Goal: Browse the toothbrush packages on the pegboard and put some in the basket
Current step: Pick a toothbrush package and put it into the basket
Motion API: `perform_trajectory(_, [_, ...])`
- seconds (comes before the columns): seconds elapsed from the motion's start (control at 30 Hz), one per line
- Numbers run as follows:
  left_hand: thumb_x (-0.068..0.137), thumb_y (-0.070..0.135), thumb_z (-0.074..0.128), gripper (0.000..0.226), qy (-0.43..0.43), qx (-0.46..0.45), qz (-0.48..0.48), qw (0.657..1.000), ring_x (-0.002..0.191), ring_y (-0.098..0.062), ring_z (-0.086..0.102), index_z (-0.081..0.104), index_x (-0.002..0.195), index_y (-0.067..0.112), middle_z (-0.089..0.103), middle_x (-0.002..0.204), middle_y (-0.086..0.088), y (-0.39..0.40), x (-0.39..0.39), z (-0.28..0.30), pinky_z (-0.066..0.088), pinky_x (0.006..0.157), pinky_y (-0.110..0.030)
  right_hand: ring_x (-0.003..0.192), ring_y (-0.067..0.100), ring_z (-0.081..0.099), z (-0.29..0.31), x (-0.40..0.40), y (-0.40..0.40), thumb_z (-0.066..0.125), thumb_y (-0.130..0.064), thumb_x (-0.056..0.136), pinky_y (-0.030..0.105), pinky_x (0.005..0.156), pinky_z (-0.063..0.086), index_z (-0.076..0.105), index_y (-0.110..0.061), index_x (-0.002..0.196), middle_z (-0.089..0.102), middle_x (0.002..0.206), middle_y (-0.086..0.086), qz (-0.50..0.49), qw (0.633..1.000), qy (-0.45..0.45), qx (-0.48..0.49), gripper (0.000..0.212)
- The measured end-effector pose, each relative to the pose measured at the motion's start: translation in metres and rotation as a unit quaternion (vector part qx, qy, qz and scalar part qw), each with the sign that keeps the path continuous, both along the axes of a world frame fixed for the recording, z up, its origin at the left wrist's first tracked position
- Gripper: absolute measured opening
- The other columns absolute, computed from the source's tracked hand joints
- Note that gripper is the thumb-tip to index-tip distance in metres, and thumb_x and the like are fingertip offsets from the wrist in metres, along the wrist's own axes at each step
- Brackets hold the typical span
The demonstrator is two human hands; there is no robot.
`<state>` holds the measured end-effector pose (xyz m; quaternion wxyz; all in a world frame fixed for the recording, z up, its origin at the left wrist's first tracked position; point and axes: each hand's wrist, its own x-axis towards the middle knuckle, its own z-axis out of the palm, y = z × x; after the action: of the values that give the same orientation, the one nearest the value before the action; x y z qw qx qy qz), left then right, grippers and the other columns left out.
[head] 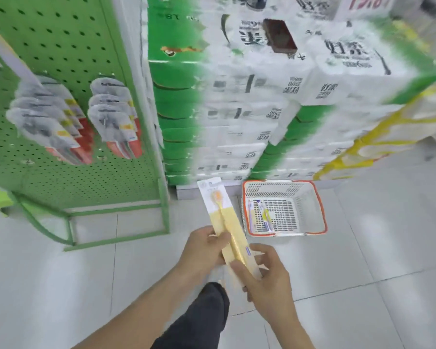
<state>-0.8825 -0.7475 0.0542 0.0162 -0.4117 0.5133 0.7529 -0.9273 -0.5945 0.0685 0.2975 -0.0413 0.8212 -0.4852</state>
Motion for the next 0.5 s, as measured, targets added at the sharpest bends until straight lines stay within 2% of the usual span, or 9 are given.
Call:
perform_trajectory(0.07, [0.099,0.003,0.054,0.018,-0.015,0.013,-0.054,0.998,0.079,-0.027,0.076,0.069,0.11,0.002,0.077,0.096,-0.015,0.021,-0.045,-0.014,0.063,0.075,-0.04,0.063,0.018,0.069,-0.017,-0.046,0.013,0.085,-0.031,0.08,0.032,0.055,0.054,0.057,-0.041,0.11,0.068,0.089,-0.002,-0.022,1.0,0.012,0.016,0.042])
perform_trajectory(0.13, [0.098,0.0,0.052,0.021,-0.027,0.004,-0.058,0.998,0.076,-0.027,0.076,0.069,0.109,0.003,0.078,0.094,-0.014,0.04,-0.088,-0.027,0.064,0.071,-0.038,0.075,0.009,0.068,-0.033,-0.091,0.03,0.084,-0.032,0.081,0.031,0.067,0.055,0.053,-0.044,0.115,0.068,0.093,-0.006,-0.006,0.999,0.018,0.033,0.047])
perform_trajectory(0.2, [0.098,0.0,0.05,0.022,-0.047,-0.02,-0.065,0.997,0.072,-0.023,0.076,0.07,0.107,0.007,0.078,0.09,-0.009,0.053,-0.128,-0.042,0.063,0.066,-0.034,0.075,0.011,0.068,-0.049,-0.131,0.046,0.081,-0.025,0.084,0.031,0.067,0.056,0.053,-0.042,0.119,0.068,0.096,-0.006,0.016,0.999,-0.002,0.032,0.048])
perform_trajectory(0.27, [0.099,0.002,0.051,0.021,-0.063,-0.035,-0.073,0.995,0.067,-0.02,0.075,0.068,0.11,0.007,0.077,0.087,-0.006,0.064,-0.162,-0.059,0.064,0.068,-0.034,0.066,0.019,0.069,-0.065,-0.165,0.058,0.079,-0.015,0.086,0.025,0.058,0.055,0.062,-0.03,0.116,0.069,0.098,-0.004,0.019,0.999,-0.03,0.021,0.037])
perform_trajectory(0.33, [0.098,0.005,0.053,0.018,-0.078,-0.028,-0.051,0.995,0.062,-0.015,0.073,0.058,0.115,0.009,0.074,0.089,-0.003,0.075,-0.191,-0.081,0.063,0.067,-0.031,0.063,0.026,0.073,-0.089,-0.197,0.068,0.078,-0.006,0.086,0.023,0.056,0.056,0.069,-0.013,0.108,0.07,0.104,0.001,-0.022,0.998,-0.059,0.003,0.025])
perform_trajectory(0.4, [0.097,0.008,0.055,0.027,-0.108,-0.009,0.001,0.994,0.065,-0.014,0.072,0.042,0.119,0.017,0.07,0.094,-0.003,0.085,-0.217,-0.102,0.061,0.067,-0.027,0.067,0.029,0.075,-0.126,-0.226,0.077,0.079,-0.001,0.084,0.029,0.061,0.061,0.071,-0.003,0.102,0.07,0.108,0.011,-0.086,0.991,-0.104,-0.008,0.02])
perform_trajectory(0.5, [0.094,0.009,0.057,0.026,-0.149,-0.012,0.035,0.988,0.071,-0.016,0.069,0.044,0.115,0.018,0.069,0.098,-0.007,0.096,-0.25,-0.141,0.058,0.064,-0.025,0.071,0.027,0.077,-0.198,-0.27,0.088,0.08,-0.002,0.084,0.042,0.082,0.062,0.067,0.001,0.111,0.067,0.119,0.015,-0.173,0.97,-0.169,-0.014,0.03])
